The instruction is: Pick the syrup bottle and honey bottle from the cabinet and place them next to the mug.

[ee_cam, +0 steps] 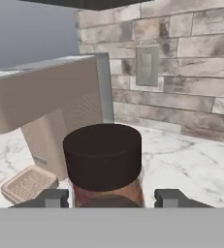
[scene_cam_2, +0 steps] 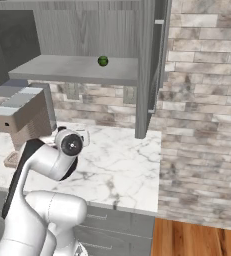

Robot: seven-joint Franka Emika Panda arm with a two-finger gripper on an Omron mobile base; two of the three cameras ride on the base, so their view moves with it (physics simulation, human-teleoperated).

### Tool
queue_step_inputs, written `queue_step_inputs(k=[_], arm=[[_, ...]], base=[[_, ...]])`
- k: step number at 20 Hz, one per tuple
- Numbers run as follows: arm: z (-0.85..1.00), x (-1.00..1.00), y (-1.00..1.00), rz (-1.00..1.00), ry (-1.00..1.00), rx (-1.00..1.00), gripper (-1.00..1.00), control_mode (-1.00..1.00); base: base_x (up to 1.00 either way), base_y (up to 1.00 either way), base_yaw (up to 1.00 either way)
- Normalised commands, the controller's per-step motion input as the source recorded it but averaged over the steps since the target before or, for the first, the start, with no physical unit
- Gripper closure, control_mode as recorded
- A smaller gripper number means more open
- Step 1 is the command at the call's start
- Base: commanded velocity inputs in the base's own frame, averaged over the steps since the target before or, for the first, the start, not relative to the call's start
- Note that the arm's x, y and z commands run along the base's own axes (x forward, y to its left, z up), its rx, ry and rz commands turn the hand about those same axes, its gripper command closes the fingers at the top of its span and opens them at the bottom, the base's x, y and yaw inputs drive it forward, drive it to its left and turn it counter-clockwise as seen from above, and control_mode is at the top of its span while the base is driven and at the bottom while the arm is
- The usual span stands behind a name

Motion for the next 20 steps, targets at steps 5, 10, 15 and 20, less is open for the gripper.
queue_step_inputs(k=[5, 10, 15, 20], arm=[[-0.43, 0.06, 0.39, 0.04, 0.0, 0.0, 1.0, -1.0], [-0.56, 0.19, 0.61, 0.0, 0.0, 0.0, 1.0, -1.0], [-0.83, 0.31, 0.48, 0.02, 0.0, 0.0, 1.0, -1.0], [-0.88, 0.31, 0.35, 0.04, 0.0, 0.01, 1.0, -1.0]], base=[[0.0, 0.0, 0.0], [0.0, 0.0, 0.0], [0.0, 0.0, 0.0], [0.0, 0.0, 0.0]])
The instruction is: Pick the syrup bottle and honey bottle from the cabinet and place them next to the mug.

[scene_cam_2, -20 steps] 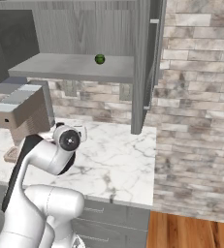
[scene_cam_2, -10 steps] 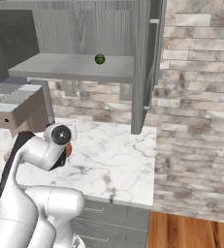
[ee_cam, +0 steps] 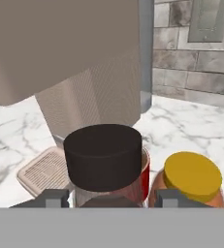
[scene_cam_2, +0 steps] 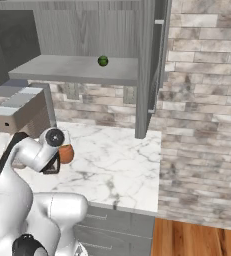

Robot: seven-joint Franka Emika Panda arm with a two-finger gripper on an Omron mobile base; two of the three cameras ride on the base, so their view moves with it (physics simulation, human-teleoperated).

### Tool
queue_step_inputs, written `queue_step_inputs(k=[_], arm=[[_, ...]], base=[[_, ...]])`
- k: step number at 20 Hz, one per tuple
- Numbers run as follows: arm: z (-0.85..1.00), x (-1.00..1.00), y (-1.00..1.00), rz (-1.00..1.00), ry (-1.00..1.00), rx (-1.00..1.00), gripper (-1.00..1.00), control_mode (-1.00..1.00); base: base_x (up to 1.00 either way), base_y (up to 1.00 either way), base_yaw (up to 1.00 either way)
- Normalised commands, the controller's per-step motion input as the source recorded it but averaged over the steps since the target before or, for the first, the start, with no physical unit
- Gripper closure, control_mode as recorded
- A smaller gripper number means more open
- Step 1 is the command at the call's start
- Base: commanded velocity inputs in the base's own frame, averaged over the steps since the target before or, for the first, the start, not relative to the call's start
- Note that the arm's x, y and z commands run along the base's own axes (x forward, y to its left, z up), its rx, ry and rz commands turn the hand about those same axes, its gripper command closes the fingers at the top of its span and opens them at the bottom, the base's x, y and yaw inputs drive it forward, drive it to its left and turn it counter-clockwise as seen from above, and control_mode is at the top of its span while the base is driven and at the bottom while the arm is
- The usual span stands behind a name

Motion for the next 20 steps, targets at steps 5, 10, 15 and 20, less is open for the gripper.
queue_step_inputs(k=[5, 10, 15, 20], arm=[[-0.84, 0.33, 0.25, 0.03, -0.03, 0.06, 1.0, -1.0], [-0.73, 0.29, 0.08, 0.01, -0.07, 0.07, 1.0, -1.0], [-0.3, 0.1, -0.02, 0.0, -0.07, 0.07, 1.0, -1.0], [0.0, -0.31, -0.41, 0.0, -0.12, 0.14, 1.0, -1.0]], base=[[0.0, 0.0, 0.0], [0.0, 0.0, 0.0], [0.0, 0.0, 0.0], [0.0, 0.0, 0.0]])
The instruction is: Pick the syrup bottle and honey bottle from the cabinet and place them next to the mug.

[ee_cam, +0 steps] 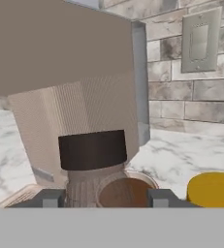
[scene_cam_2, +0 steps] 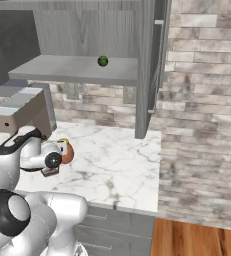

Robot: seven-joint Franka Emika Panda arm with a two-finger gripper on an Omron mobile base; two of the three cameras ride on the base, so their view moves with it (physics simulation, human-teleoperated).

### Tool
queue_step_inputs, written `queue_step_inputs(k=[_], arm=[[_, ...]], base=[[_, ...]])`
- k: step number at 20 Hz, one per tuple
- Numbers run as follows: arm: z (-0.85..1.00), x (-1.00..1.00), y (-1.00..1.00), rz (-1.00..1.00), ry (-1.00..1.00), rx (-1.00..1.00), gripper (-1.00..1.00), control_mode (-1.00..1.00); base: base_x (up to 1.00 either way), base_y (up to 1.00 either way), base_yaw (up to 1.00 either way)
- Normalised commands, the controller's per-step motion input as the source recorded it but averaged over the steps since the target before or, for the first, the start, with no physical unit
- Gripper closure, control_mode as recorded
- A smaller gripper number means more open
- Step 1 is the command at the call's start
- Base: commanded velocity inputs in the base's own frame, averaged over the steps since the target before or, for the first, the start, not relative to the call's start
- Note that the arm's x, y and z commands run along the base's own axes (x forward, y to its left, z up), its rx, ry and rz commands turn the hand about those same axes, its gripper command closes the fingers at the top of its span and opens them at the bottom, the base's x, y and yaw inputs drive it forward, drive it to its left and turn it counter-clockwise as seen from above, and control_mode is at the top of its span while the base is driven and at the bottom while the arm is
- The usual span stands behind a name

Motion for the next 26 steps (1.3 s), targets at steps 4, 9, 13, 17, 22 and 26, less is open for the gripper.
queue_step_inputs(k=[4, 9, 13, 17, 22, 26], arm=[[0.0, -0.22, -0.2, 0.0, -0.05, 0.11, 1.0, -1.0], [0.02, 0.02, 0.0, 0.01, 0.0, 0.04, 1.0, -1.0], [0.0, 0.03, 0.0, 0.01, 0.0, 0.06, 1.0, -1.0], [-0.11, 0.0, 0.0, 0.01, 0.0, 0.11, 1.0, -1.0], [-0.28, 0.06, 0.0, 0.0, 0.0, 0.1, 1.0, -1.0], [-0.31, 0.07, 0.02, 0.0, 0.0, 0.01, 1.0, -1.0]], base=[[0.0, 0.0, 0.0], [0.0, 0.0, 0.0], [0.0, 0.0, 0.0], [0.0, 0.0, 0.0], [0.0, 0.0, 0.0], [0.0, 0.0, 0.0]])
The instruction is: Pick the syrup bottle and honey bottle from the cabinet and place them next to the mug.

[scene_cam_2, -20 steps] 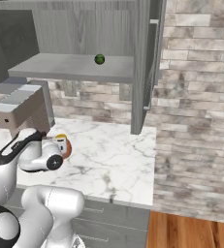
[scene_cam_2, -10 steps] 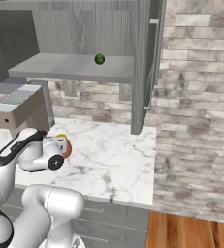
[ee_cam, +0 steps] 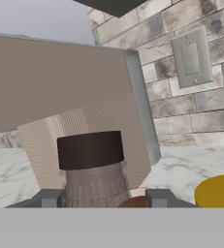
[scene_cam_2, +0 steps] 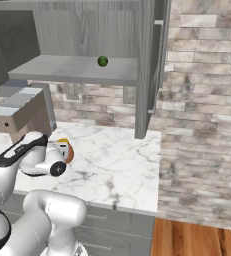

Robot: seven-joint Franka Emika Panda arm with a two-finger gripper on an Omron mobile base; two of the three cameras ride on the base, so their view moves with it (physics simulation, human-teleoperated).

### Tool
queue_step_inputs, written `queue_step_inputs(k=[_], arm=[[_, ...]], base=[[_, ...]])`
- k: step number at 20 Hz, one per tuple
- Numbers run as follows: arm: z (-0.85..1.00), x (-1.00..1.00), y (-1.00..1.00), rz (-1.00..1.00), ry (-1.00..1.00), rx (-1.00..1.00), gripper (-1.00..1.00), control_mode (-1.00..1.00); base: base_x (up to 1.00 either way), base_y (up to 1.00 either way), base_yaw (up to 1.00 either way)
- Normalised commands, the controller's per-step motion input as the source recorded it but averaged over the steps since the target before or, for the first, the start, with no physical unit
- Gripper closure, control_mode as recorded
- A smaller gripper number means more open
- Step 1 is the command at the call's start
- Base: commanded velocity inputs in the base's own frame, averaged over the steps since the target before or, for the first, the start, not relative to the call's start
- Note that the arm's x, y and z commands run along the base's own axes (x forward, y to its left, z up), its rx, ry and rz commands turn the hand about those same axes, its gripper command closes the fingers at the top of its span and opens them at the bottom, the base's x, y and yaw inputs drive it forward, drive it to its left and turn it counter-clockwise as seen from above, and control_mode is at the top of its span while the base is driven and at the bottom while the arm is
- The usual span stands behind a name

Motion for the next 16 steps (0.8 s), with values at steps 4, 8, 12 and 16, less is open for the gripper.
queue_step_inputs(k=[4, 8, 12, 16], arm=[[-0.25, 0.04, 0.08, 0.0, 0.0, 0.0, 1.0, -1.0], [-0.01, -0.08, 0.0, 0.0, 0.0, 0.01, 1.0, -1.0], [-0.01, -0.19, 0.0, 0.0, -0.05, 0.05, 1.0, -1.0], [-0.11, -0.01, 0.0, 0.0, -0.11, 0.04, 1.0, -1.0]], base=[[0.0, 0.0, 0.0], [0.0, 0.0, 0.0], [0.0, 0.0, 0.0], [0.0, 0.0, 0.0]])
